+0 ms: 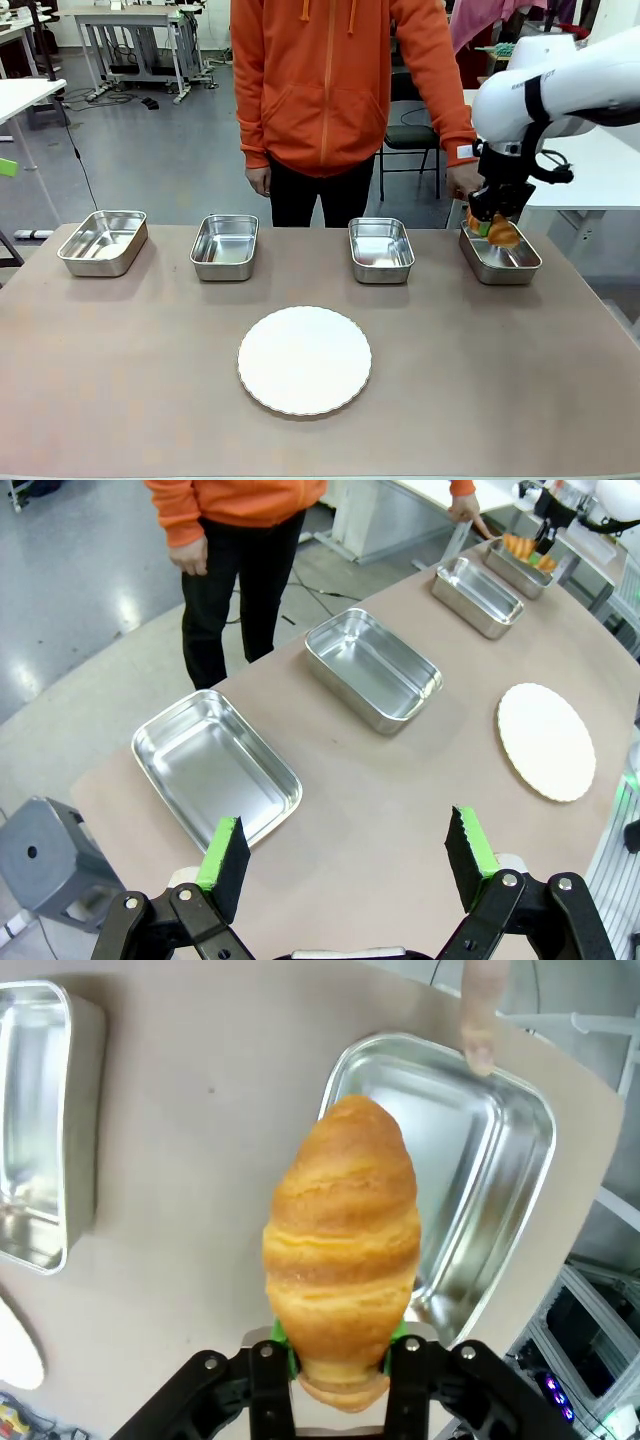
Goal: Place the bread in the container.
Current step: Place the Butter Roll into the Airtight Container indicated by the human.
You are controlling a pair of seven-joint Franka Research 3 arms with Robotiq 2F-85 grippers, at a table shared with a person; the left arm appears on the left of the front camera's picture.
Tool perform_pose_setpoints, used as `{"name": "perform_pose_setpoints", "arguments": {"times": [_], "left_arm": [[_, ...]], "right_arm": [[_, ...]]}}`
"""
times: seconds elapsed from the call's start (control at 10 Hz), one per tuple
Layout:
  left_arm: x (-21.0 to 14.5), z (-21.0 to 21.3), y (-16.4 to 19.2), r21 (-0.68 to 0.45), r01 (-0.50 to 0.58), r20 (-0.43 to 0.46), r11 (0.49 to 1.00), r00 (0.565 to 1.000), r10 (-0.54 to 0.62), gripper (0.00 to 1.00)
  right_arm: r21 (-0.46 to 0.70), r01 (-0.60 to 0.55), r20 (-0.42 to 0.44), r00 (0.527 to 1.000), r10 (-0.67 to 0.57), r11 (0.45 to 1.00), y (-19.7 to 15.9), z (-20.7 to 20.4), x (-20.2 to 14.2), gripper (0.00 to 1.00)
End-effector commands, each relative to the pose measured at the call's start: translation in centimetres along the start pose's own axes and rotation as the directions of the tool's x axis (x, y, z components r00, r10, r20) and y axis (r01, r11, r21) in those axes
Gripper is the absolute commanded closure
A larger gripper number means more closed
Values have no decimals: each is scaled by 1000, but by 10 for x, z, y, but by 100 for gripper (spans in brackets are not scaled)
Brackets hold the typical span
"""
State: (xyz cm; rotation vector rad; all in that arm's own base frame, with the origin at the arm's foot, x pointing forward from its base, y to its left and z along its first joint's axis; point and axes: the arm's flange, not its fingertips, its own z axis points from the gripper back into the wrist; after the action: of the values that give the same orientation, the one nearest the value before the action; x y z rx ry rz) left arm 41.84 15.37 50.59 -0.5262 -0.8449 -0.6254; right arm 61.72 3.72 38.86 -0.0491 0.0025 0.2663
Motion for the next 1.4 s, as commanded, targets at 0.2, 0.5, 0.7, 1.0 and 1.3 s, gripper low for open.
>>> {"name": "perform_pose_setpoints", "arguments": {"times": [0.2, 0.5, 0.7, 1.0, 1.3], "left_arm": [[0, 1, 0, -4, -1, 14, 1000, 1000, 1, 0], [0, 1, 0, -4, -1, 14, 1000, 1000, 1, 0], [0, 1, 0, -4, -1, 14, 1000, 1000, 1, 0], [0, 1, 0, -4, -1, 14, 1000, 1000, 1, 0], [0, 1, 0, -4, -1, 14, 1000, 1000, 1, 0]], "right_arm": [[-33, 26, 90, 996, -23, 999, -16, -28, -17, 62], [-58, 80, 126, 989, -72, 995, -29, -25, -21, 6], [-74, 90, 148, 986, -78, 993, -35, -19, -27, 0], [-46, 84, 168, 983, -75, 995, -41, -9, -35, 0], [-8, 73, 151, 986, -71, 997, -43, 0, -36, 0]]}}
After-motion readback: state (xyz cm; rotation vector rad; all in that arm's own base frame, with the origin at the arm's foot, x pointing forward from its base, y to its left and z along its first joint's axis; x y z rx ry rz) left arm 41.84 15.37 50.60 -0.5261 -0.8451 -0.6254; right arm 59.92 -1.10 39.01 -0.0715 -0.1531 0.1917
